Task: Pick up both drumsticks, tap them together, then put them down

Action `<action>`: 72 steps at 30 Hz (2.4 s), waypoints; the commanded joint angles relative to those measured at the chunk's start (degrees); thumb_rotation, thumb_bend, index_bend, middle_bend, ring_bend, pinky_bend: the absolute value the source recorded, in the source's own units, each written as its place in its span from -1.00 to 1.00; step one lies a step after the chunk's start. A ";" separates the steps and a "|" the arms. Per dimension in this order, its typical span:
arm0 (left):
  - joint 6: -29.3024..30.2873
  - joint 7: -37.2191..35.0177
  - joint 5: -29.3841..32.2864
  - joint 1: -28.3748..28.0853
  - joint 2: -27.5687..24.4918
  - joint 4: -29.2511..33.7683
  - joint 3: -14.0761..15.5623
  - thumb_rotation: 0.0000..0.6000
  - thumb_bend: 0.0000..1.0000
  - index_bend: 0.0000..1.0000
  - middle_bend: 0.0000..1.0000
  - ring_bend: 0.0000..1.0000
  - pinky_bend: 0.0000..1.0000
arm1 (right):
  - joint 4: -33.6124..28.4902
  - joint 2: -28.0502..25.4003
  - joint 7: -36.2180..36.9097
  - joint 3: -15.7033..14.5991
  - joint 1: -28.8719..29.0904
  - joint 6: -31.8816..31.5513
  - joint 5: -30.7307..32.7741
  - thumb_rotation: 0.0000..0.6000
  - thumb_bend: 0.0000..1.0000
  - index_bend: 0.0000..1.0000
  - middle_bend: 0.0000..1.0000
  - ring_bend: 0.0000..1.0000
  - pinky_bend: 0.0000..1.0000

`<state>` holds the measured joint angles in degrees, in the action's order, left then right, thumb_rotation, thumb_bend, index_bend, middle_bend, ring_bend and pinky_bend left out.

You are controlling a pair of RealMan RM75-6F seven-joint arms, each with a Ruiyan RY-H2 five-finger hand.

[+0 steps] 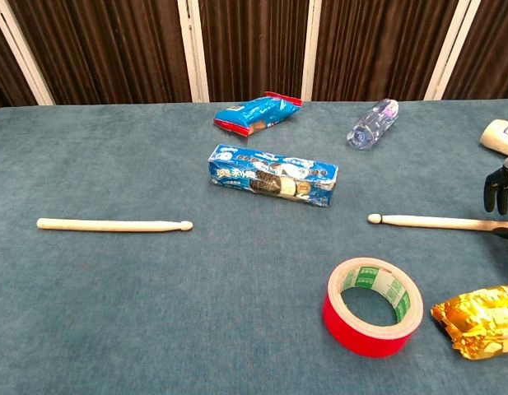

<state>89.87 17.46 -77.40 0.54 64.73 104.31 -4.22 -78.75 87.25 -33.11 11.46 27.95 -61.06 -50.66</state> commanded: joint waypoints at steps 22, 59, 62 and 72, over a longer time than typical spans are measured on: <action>-0.31 1.27 0.78 -0.32 0.52 0.03 0.04 1.00 -0.40 -0.73 -0.86 -1.00 -1.00 | 4.11 3.11 0.07 -0.96 1.06 0.07 1.53 1.00 -0.27 -0.07 -0.03 -0.31 -0.93; -0.58 3.22 2.01 -0.63 0.90 0.27 0.10 1.00 -0.40 -0.74 -0.87 -1.00 -1.00 | 6.96 4.74 0.22 -1.51 1.97 0.70 1.30 1.00 -0.22 0.10 0.03 -0.22 -0.93; -0.54 3.26 1.97 -0.68 0.96 0.28 0.07 1.00 -0.40 -0.74 -0.87 -1.00 -1.00 | 6.95 4.75 0.31 -1.50 2.04 0.67 1.03 1.00 -0.19 0.11 0.05 -0.20 -0.93; -0.30 3.24 1.78 -0.60 0.97 0.31 0.17 1.00 -0.40 -0.74 -0.87 -1.00 -1.00 | 6.17 4.26 1.23 -2.05 1.90 0.31 -1.03 1.00 -0.14 0.20 0.09 -0.12 -0.93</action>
<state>89.58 20.69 -75.63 -0.07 65.71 104.60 -4.06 -72.54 91.55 -31.87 9.44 29.88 -60.75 -51.66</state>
